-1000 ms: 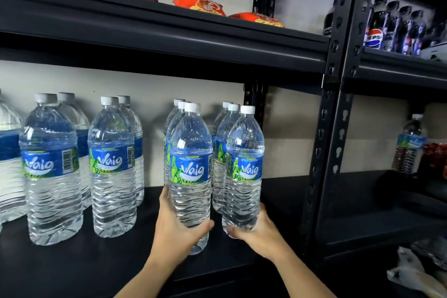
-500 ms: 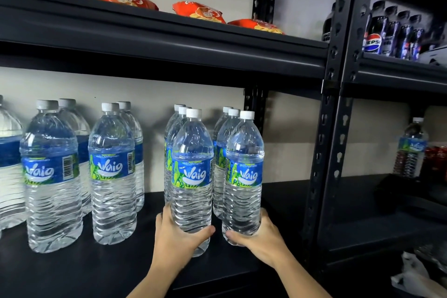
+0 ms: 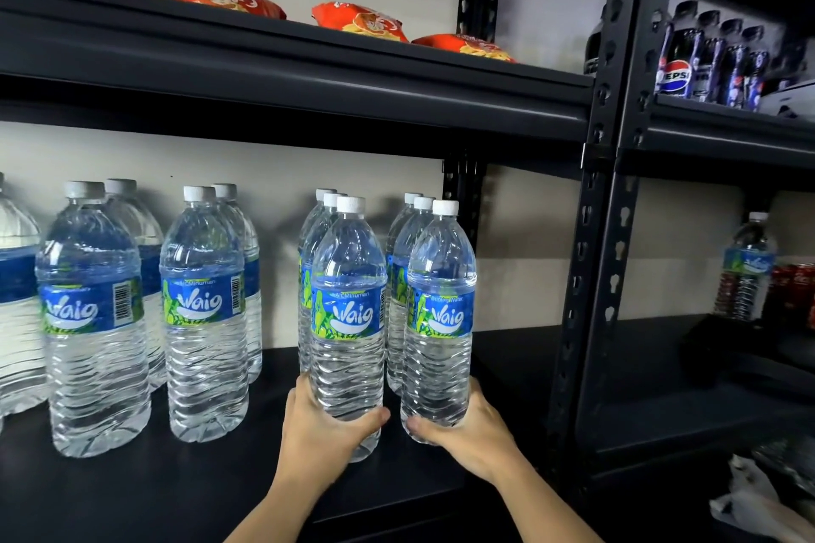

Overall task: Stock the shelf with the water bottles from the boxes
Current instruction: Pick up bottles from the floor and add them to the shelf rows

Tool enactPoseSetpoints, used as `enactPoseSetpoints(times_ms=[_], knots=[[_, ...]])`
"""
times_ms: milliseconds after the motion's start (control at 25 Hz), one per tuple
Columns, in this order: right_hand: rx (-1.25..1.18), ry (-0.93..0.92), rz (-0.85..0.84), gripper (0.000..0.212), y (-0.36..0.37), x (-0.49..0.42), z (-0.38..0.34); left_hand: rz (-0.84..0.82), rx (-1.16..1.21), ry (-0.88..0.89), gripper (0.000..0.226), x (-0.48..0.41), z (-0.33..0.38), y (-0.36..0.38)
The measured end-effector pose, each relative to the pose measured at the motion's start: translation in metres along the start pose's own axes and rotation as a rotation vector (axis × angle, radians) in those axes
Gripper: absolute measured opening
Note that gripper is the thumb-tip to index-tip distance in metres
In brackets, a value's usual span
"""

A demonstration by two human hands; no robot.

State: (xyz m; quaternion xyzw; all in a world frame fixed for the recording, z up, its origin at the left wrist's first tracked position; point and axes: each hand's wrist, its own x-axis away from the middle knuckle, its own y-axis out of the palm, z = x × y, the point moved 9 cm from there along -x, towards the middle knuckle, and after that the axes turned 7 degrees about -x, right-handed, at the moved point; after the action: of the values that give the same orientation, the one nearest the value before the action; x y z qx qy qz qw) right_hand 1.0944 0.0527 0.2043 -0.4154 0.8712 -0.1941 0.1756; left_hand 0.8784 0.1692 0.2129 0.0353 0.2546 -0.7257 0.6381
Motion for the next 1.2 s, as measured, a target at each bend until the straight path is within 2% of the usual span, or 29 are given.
enactPoseSetpoints(times_ms=[440, 680, 760, 800, 880, 960, 1080, 1200], knots=[[0.005, 0.008, -0.027, 0.086, 0.004, 0.0, 0.001, -0.01, -0.014, -0.033, 0.086, -0.001, -0.002, 0.0], [0.027, 0.081, -0.12, 0.113, 0.008, -0.002, 0.004, -0.09, -0.024, -0.15, 0.099, 0.001, -0.009, 0.004], [0.168, 0.107, -0.122, 0.128, 0.011, 0.005, 0.01, -0.115, -0.06, -0.189, 0.111, 0.005, -0.013, 0.003], [0.282, 0.115, -0.1, 0.127, 0.01, 0.01, 0.014, -0.143, -0.093, -0.202, 0.117, 0.009, -0.013, 0.004], [0.458, 0.07, -0.025, 0.106, 0.004, 0.025, 0.016, -0.189, -0.202, -0.239, 0.121, 0.024, -0.013, 0.005], [0.534, -0.02, -0.03, 0.086, 0.003, 0.049, 0.013, -0.194, -0.418, -0.262, 0.113, 0.047, -0.01, 0.003], [0.545, -0.074, -0.071, 0.073, -0.006, 0.096, 0.021, -0.142, -0.727, -0.144, 0.087, 0.095, 0.014, 0.001], [0.495, -0.024, -0.058, 0.064, -0.031, 0.145, 0.042, -0.101, -0.738, -0.008, 0.078, 0.146, 0.035, 0.013]])
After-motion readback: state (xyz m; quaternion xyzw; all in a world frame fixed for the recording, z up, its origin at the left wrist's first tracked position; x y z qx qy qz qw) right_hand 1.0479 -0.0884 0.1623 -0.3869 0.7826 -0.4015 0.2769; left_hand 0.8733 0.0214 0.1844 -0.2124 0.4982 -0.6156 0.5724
